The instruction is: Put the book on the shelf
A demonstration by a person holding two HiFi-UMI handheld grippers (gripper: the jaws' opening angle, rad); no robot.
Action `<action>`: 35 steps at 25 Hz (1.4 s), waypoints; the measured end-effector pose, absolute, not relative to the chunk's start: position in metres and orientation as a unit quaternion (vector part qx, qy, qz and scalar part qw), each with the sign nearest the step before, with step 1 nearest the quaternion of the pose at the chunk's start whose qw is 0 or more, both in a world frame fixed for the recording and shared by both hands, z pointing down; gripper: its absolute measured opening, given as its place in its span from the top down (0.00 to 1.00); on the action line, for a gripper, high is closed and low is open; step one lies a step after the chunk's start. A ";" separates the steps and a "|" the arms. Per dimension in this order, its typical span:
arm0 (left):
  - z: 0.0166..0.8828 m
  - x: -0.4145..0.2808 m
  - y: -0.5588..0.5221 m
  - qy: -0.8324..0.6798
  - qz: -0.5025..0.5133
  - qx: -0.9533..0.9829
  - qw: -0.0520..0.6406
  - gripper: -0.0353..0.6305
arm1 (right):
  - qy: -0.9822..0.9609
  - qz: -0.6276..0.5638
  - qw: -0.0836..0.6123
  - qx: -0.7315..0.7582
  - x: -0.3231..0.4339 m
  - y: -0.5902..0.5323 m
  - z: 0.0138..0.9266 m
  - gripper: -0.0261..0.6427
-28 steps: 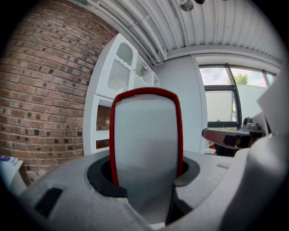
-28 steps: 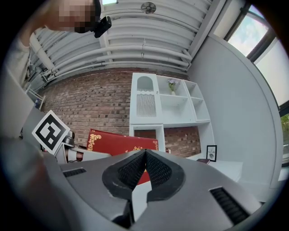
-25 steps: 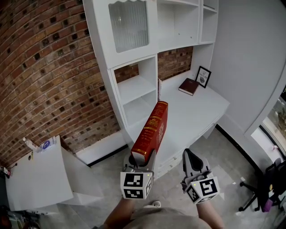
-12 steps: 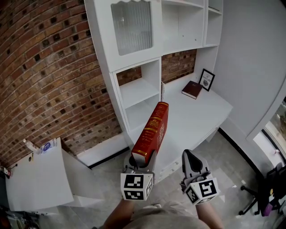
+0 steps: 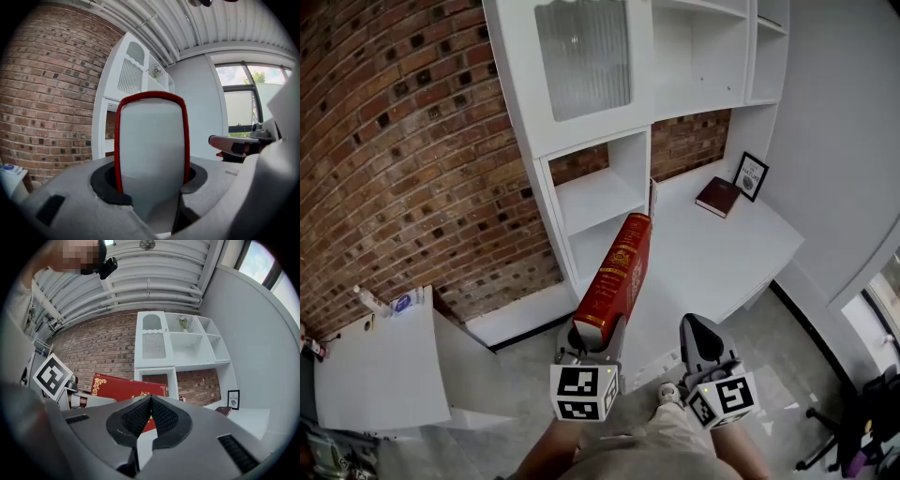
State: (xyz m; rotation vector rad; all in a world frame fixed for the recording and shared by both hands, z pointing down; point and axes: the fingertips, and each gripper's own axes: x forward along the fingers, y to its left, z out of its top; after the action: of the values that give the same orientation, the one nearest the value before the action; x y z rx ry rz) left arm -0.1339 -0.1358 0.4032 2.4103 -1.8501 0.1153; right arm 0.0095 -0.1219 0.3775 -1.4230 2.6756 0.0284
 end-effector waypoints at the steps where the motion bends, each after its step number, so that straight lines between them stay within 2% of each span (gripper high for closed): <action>1: 0.402 -0.135 -0.142 -0.613 0.035 0.787 0.050 0.59 | 0.886 0.011 0.053 -0.461 0.008 -0.130 0.377 0.95; 15: 0.383 -0.133 -0.209 -0.665 0.020 0.745 0.044 0.59 | 0.921 -0.006 0.023 -0.389 0.000 -0.211 0.370 0.95; 35: 0.358 -0.143 -0.253 -0.742 0.011 0.670 0.028 0.59 | 0.955 -0.011 0.033 -0.293 -0.010 -0.282 0.358 0.95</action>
State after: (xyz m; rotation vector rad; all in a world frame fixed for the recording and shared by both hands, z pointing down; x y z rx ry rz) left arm -0.1428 -0.2526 0.3578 2.0660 -2.2903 0.0329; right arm -0.0099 -0.2825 0.3576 -0.9027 2.9408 -0.0329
